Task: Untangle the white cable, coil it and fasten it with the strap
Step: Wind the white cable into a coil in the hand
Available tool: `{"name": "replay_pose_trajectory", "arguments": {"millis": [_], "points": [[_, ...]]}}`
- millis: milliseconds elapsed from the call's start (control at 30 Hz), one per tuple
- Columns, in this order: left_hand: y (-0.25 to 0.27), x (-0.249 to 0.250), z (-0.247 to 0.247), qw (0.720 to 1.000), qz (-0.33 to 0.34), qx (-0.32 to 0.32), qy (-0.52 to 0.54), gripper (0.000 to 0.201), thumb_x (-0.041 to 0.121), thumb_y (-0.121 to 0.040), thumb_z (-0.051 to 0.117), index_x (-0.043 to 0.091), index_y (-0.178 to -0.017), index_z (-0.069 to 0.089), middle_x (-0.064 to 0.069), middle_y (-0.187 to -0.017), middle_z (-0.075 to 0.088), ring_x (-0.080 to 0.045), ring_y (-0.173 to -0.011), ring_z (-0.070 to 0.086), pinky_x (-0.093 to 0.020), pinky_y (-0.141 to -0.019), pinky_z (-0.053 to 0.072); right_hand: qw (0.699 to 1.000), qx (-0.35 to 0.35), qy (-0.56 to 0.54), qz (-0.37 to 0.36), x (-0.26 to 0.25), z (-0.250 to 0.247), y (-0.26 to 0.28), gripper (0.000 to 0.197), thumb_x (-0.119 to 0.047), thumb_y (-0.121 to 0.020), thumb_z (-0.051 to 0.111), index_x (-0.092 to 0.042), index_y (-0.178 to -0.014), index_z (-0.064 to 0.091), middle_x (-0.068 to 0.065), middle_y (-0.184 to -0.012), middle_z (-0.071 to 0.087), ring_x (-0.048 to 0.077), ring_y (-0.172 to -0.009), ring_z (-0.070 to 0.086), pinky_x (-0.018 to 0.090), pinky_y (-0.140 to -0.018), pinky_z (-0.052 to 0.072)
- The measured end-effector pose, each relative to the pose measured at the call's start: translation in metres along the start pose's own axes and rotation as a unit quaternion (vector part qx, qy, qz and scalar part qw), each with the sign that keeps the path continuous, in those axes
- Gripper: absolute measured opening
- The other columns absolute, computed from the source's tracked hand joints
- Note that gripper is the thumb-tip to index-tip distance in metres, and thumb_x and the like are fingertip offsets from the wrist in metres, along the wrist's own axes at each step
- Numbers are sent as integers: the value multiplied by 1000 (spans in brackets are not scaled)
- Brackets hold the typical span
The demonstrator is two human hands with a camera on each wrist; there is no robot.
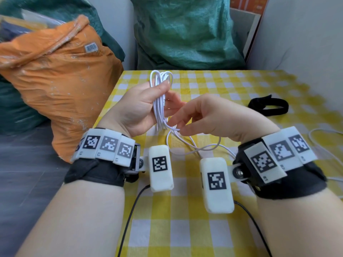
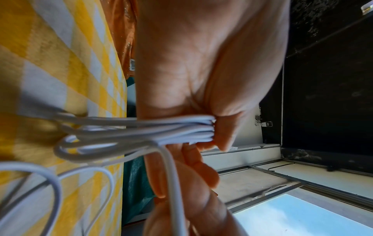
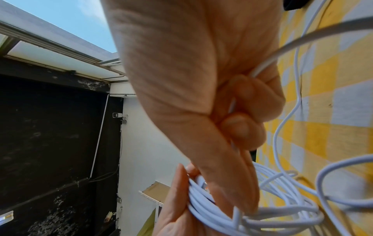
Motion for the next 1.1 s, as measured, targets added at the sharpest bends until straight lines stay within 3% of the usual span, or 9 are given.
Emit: {"name": "replay_pose_trajectory", "arguments": {"millis": [133, 267, 400, 500, 633, 733, 833, 933, 1100], "points": [[2, 2, 1, 999, 9, 18, -28, 24, 16, -99, 39, 7, -80, 51, -8, -69, 63, -20, -58, 61, -31, -54, 52, 996, 28, -85, -20, -1, -2, -1, 20, 5, -75, 73, -14, -82, 70, 2, -74, 66, -3, -57, 58, 6, -55, 43], [1, 1, 1, 999, 11, 33, -40, 21, 15, -99, 39, 7, -83, 50, -3, -63, 64, -17, -52, 61, -30, -52, 52, 979, 106, -168, -54, -5, -8, -1, 19, 8, -74, 73, -7, -73, 61, -1, -60, 66, -3, -49, 59, 4, -47, 39], [-2, -1, 1, 996, 15, 50, -71, 17, 13, -97, 44, 4, -85, 50, -2, -61, 58, -15, -45, 51, -22, -43, 41, 962, 190, -173, -88, -7, -14, -3, 25, 3, -73, 76, -14, -68, 58, 10, -67, 67, 15, -65, 65, 17, -58, 44], [-2, -1, 3, 996, 6, 27, -89, 19, 14, -98, 42, 4, -82, 46, -4, -55, 47, -10, -37, 39, -16, -35, 25, 958, 224, -150, -101, -9, -16, -4, 27, -3, -71, 79, -18, -65, 57, 0, -65, 62, -3, -48, 51, 11, -51, 36], [-2, 2, -5, 998, -17, 11, -59, 29, 27, -100, 35, 12, -77, 45, 3, -45, 36, -4, -29, 23, -19, -42, 9, 952, 281, -106, -59, 2, -26, -3, 29, -8, -72, 79, -22, -64, 54, -9, -62, 54, -3, -42, 43, 11, -48, 31], [-3, 4, -16, 999, -25, 23, -17, 34, 34, -100, 31, 17, -72, 44, 6, -42, 31, -2, -27, 20, -20, -41, 8, 919, 383, -94, 6, 19, -39, -1, 34, -14, -73, 76, -23, -59, 46, -8, -57, 46, 3, -46, 38, 21, -51, 34], [-2, 4, -22, 999, -31, 17, -5, 36, 37, -99, 29, 19, -71, 43, 7, -40, 29, -2, -26, 20, -19, -37, 13, 899, 424, -94, 59, 29, -44, 4, 40, -30, -71, 78, -21, -58, 41, 1, -61, 54, 13, -50, 40, 27, -56, 37], [-2, 3, -25, 999, -40, 11, 9, 38, 38, -99, 29, 19, -70, 42, 8, -41, 29, -1, -27, 20, -18, -37, 13, 897, 423, -106, 76, 30, -43, 7, 43, -39, -69, 80, -20, -58, 43, 4, -65, 65, 13, -50, 47, 28, -57, 42], [-1, 1, -23, 998, -57, 2, 28, 37, 41, -97, 29, 20, -70, 42, 9, -40, 28, -1, -26, 20, -17, -36, 14, 874, 449, -173, 67, 34, -43, 6, 42, -21, -70, 81, -17, -56, 41, 7, -58, 61, 12, -39, 52, 31, -53, 51]]}}
Point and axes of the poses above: each hand's wrist, its own y-axis away from the middle knuckle, its own z-axis out of the palm, x = y × z, the point moved 4 cm from there along -y, towards the middle knuckle
